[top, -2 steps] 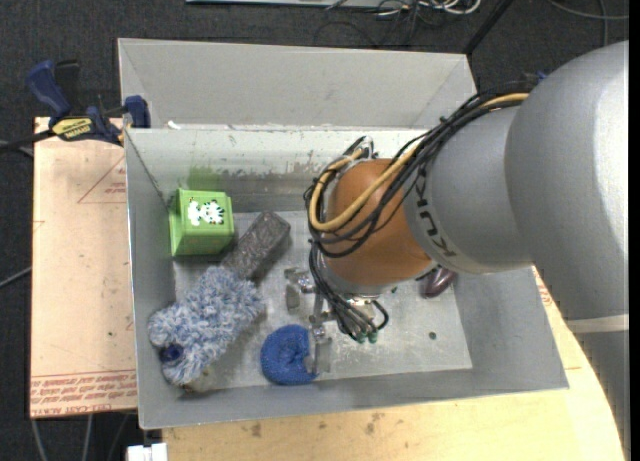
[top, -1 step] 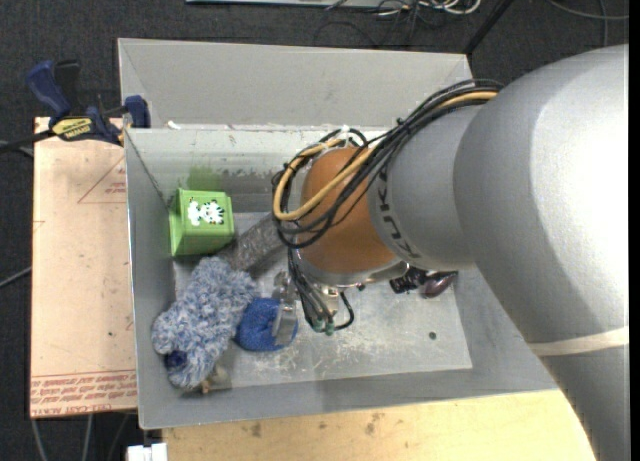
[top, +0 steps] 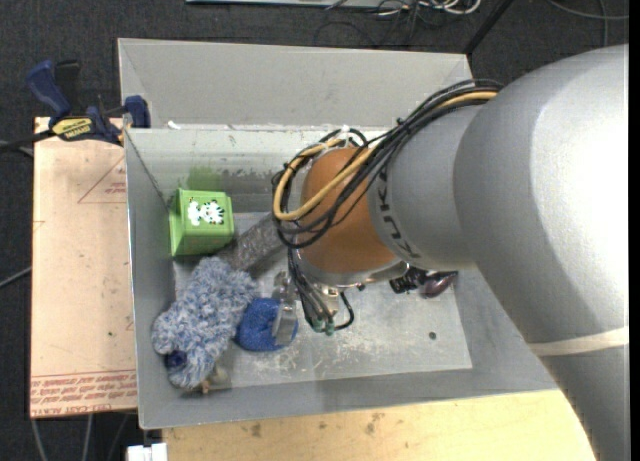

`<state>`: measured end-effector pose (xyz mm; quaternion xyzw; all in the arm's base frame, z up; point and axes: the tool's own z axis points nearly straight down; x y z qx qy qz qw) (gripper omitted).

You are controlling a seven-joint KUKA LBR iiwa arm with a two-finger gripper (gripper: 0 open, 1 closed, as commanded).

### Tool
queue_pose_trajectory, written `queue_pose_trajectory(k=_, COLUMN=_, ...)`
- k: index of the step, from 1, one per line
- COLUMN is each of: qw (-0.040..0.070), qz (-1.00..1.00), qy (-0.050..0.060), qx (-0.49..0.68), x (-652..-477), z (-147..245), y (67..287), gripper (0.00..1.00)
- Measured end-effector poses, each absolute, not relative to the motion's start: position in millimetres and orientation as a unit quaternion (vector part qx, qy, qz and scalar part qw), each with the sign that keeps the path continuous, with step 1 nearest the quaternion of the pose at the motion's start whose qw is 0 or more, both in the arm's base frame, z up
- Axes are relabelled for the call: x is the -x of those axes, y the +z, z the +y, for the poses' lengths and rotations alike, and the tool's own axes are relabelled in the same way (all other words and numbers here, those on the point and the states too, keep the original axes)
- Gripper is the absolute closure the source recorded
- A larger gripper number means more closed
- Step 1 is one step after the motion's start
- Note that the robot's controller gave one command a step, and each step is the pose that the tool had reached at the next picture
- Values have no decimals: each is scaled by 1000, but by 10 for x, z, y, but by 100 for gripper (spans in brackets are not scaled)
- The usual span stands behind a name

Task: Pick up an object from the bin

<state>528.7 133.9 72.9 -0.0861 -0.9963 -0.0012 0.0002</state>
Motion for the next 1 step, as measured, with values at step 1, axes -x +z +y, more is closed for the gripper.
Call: queue_pose_trajectory(k=1, qw=-3, qz=-996, qy=-1, qx=87, x=-5360, z=1270, y=2218, gripper=100)
